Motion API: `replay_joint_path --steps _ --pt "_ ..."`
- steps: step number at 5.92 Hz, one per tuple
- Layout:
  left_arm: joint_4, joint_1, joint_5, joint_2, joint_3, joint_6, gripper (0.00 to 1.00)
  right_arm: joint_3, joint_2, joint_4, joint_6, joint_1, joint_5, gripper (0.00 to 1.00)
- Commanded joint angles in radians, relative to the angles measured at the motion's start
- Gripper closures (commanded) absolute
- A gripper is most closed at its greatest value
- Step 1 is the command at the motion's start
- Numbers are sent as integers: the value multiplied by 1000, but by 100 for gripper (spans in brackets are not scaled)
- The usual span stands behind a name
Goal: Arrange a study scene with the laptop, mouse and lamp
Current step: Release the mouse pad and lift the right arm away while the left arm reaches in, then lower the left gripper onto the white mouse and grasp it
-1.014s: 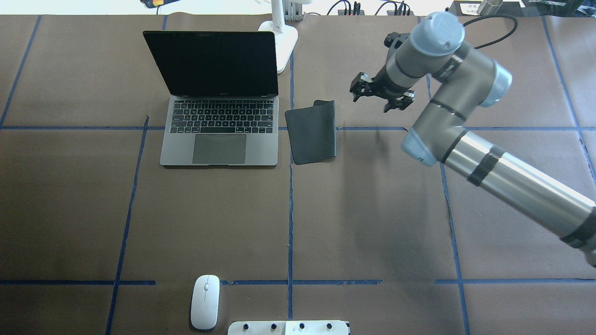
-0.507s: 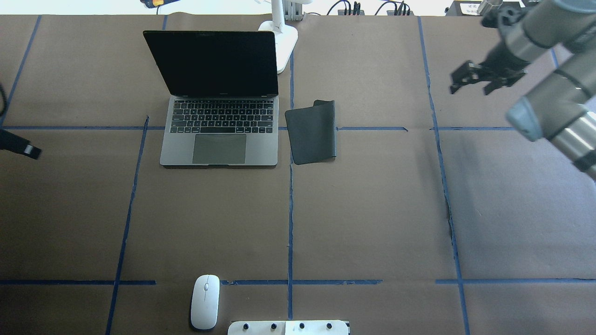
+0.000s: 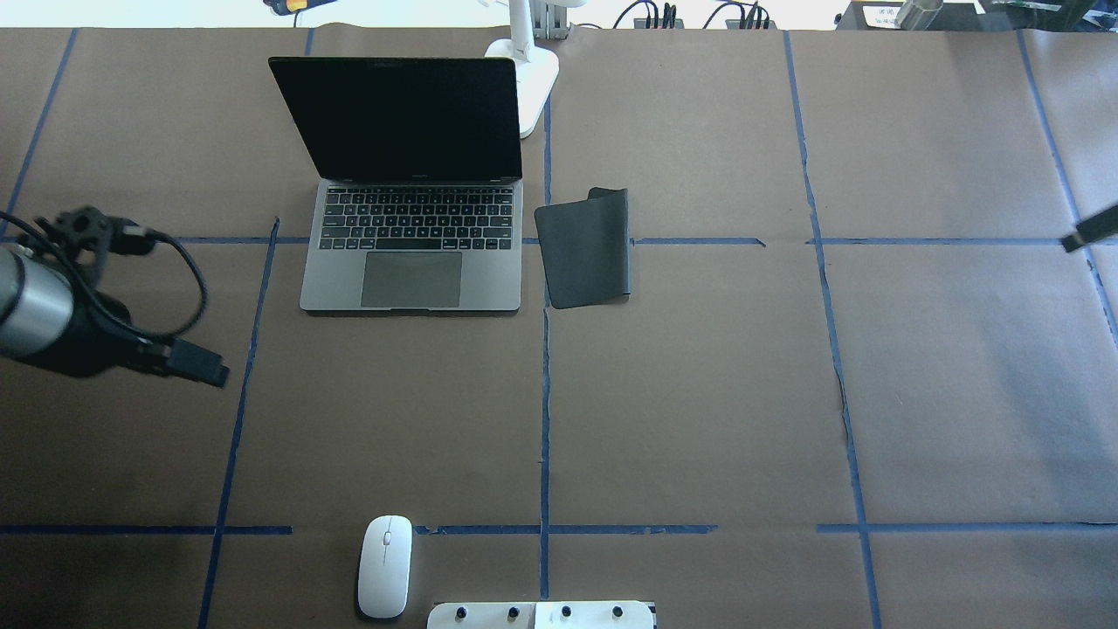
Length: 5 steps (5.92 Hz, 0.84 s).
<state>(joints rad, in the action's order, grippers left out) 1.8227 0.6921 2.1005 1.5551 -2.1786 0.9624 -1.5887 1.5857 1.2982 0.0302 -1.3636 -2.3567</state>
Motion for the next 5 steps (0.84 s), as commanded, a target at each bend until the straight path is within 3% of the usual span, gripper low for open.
replay_joint_path --steps 1,2,3,4,5 --pt "-3 -249 -215 55 -30 241 0 -84 118 213 -310 -183 40 0" --pt "-3 -379 -334 71 -26 360 0 -86 129 301 -388 -280 47 0" --pt "-13 -533 -465 92 -8 413 0 -88 167 312 -383 -320 45 0" --pt "-13 -608 -549 155 60 476 0 -86 168 309 -372 -321 36 0" --pt "-13 -634 -574 221 133 490 0 -88 168 306 -372 -321 36 0"
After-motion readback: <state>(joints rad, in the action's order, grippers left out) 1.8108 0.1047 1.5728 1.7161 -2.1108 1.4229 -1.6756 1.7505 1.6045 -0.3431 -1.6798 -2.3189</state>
